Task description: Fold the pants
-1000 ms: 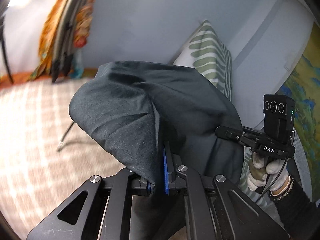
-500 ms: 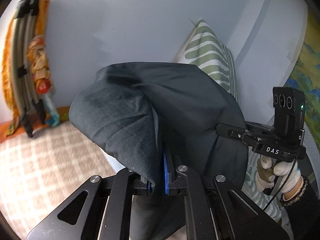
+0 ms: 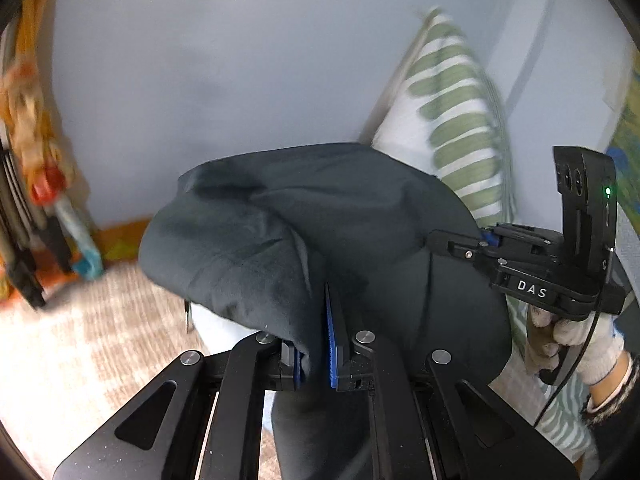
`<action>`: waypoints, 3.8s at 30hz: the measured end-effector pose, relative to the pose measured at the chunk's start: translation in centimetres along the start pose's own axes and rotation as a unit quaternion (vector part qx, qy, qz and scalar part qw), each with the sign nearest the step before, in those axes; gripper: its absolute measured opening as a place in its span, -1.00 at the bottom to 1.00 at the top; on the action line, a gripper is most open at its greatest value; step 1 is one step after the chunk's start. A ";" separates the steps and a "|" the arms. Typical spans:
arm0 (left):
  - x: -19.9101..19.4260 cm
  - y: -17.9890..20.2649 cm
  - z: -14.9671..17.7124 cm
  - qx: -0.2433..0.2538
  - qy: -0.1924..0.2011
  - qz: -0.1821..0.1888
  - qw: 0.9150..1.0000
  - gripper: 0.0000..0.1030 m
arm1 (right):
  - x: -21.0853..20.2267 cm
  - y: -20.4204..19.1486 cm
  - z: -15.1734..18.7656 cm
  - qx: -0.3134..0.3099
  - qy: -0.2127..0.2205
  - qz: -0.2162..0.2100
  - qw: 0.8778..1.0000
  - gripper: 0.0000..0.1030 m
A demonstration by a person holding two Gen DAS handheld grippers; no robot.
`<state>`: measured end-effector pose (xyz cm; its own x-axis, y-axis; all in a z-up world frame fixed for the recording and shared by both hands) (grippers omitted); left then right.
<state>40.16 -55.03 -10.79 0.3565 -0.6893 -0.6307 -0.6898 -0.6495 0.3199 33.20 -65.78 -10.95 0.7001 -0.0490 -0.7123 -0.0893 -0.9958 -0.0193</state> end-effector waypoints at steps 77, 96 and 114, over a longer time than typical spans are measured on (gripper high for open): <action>-28.8 4.7 18.5 0.045 0.145 -0.093 0.984 0.99 | -25.2 -16.0 15.6 0.081 0.114 0.089 0.986 1.00; -28.7 4.5 19.3 0.037 0.130 -0.107 0.985 0.99 | -25.7 -16.0 16.8 0.098 0.116 0.097 0.984 1.00; -29.0 5.0 19.4 0.047 0.135 -0.111 0.984 0.99 | -25.3 -15.9 17.2 0.098 0.109 0.090 0.985 1.00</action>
<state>14.14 -32.00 -4.62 0.6499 -0.6027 -0.4631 -0.6273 -0.7694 0.1209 4.72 -47.39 -4.62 0.7942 -0.2603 -0.5491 -0.3461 -0.9365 -0.0568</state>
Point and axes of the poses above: each gripper's, at about its wrist camera, not at the fingertips, and x roughly the way its jaws point, y to its right, z to its underside, the point moved 5 cm from there along x, roughly the way its jaws point, and after that the axes turned 2 degrees about y, right-handed, at the moved point
